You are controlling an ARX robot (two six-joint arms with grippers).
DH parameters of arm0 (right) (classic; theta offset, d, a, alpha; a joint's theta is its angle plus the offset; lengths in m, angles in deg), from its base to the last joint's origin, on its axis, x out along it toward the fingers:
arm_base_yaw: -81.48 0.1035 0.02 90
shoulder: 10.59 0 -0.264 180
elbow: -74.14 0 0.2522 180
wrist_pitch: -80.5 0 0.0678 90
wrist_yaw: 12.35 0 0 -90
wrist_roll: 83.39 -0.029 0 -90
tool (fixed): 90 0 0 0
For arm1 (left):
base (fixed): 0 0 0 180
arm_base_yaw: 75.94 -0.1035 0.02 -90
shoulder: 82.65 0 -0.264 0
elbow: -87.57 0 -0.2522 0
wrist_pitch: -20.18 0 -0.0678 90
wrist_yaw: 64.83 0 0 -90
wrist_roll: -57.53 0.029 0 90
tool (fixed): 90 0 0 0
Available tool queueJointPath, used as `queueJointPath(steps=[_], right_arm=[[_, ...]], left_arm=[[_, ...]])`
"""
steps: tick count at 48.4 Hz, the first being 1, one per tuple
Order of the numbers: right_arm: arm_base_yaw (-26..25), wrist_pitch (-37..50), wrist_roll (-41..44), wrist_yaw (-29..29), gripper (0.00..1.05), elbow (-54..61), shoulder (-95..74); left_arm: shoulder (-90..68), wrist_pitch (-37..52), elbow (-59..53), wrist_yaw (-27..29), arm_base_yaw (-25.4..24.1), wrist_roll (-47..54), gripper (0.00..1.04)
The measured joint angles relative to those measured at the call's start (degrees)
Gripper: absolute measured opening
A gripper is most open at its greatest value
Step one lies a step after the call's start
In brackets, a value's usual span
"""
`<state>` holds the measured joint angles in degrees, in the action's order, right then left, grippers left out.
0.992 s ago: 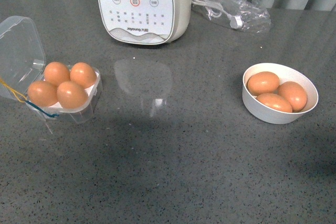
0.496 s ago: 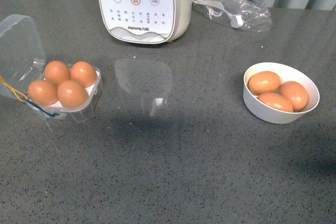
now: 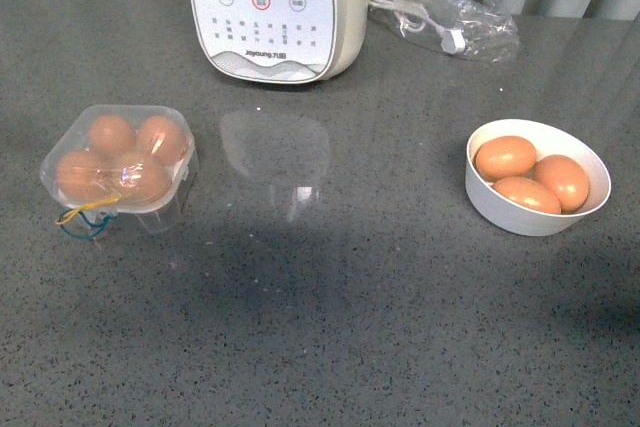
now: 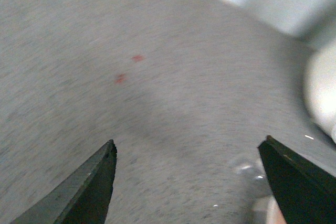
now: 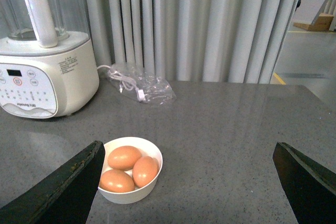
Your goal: Put egg into box
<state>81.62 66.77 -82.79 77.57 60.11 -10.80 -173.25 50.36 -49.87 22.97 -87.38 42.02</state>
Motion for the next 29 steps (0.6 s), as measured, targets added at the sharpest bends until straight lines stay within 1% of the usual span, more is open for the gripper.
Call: queueJointPath(steps=[2,3,5,9,13,17,26,29], right_arm=[[0.0,0.0,-0.02,0.04,0.97,0.0,0.0],[-0.02,0.0,0.0,0.0,0.97,0.0,-0.02],[-0.07,-0.02,0.0,-0.07,0.97,0.0,-0.11],[-0.07,-0.02,0.0,0.11,0.97,0.0,-0.02],[-0.07,-0.02,0.0,0.09,0.97,0.0,-0.02],[-0.07,-0.02,0.0,-0.04,0.97,0.0,-0.02],[-0.07,-0.02,0.0,0.0,0.97,0.0,0.0],[-0.07,-0.02,0.0,0.0,0.97,0.0,-0.02]], left_arm=[[0.0,11.23,-4.74,-5.35,0.5,5.46,0.72],[0.68,16.2,-7.1,-6.47,1.22,8.13,0.67],[2.86,21.35,-9.7,-6.97,2.49,10.78,0.58],[8.72,22.58,-12.96,-5.46,3.58,13.29,0.4],[13.03,21.16,-16.76,-4.52,4.83,14.25,0.21],[17.14,19.1,-19.39,-3.23,5.62,14.47,0.03],[25.16,14.73,-22.73,-2.16,7.17,14.93,0.04],[28.02,12.76,-23.78,1.4,9.51,15.02,0.04]])
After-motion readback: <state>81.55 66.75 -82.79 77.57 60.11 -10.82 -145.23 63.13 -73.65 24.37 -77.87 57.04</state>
